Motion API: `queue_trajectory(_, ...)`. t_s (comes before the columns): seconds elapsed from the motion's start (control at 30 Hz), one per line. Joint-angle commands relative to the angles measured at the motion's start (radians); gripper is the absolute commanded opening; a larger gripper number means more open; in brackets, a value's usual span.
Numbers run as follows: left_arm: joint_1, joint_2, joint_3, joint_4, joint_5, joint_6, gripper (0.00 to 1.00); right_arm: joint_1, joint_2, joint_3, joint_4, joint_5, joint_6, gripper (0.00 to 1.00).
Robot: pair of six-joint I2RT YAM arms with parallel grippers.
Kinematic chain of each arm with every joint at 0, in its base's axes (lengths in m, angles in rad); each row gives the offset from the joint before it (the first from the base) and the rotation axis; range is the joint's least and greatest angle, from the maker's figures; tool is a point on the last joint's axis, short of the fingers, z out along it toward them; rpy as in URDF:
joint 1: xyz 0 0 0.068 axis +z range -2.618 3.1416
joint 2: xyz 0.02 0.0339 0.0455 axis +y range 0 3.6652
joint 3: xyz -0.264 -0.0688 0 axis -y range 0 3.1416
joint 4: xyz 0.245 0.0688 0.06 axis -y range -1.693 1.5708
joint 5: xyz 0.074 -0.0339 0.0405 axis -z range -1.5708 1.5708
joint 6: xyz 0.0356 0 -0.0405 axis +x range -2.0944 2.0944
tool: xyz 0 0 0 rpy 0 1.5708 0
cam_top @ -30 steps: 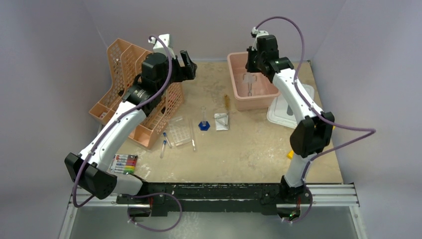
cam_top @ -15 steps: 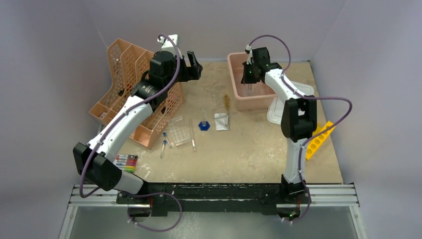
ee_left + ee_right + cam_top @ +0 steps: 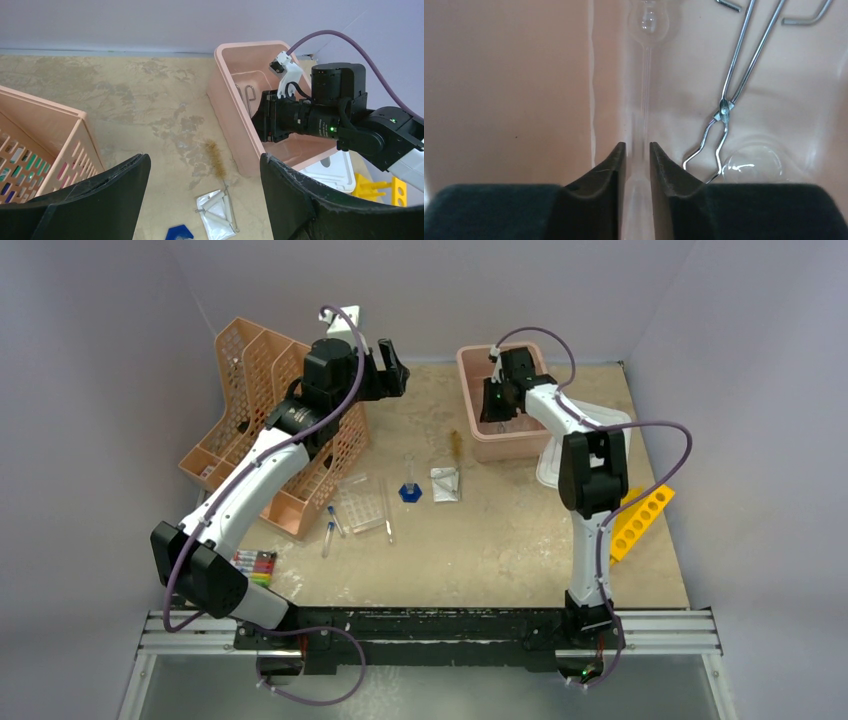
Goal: Organize the chemistry lab equipment
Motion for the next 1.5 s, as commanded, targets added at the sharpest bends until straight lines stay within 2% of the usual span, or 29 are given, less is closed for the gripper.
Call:
queue_trajectory(0.0, 0.005, -0.006, 0.045, 0.046, 0.015, -0.003, 0.80, 0.003, -0.035, -0.004, 0.023, -0.016, 0.029, 0.32)
queue_trajectory(0.07, 0.005, -0.010, 0.044, 0.044, 0.014, -0.003, 0.80, 0.003, -0.055, -0.002, 0.017, -0.003, 0.035, 0.43)
queue_trajectory(0.17, 0.005, -0.023, 0.036, 0.042, 0.011, -0.003, 0.80, 0.003, -0.109, -0.011, 0.017, 0.021, 0.046, 0.50)
queue_trajectory(0.4, -0.002, -0.063, -0.028, -0.013, 0.061, 0.054, 0.80, 0.004, -0.284, -0.046, 0.029, 0.069, 0.074, 0.54)
queue_trajectory(0.7, -0.105, -0.166, -0.279, 0.000, 0.098, 0.168, 0.80, 0.003, -0.477, -0.191, 0.067, 0.033, 0.092, 0.57)
queue_trajectory(0.9, -0.164, -0.151, -0.456, 0.152, 0.052, 0.209, 0.75, 0.003, -0.565, -0.309, 0.103, 0.010, 0.125, 0.58)
queue_trajectory(1.1, -0.164, -0.111, -0.545, 0.254, 0.096, 0.260, 0.72, 0.003, -0.615, -0.356, 0.106, 0.023, 0.134, 0.58)
queue_trajectory(1.23, -0.168, -0.064, -0.575, 0.362, 0.148, 0.297, 0.63, 0.003, -0.630, -0.375, 0.106, 0.036, 0.134, 0.58)
queue_trajectory(1.47, -0.183, 0.006, -0.629, 0.509, 0.062, 0.388, 0.50, 0.003, -0.645, -0.387, 0.110, 0.042, 0.145, 0.58)
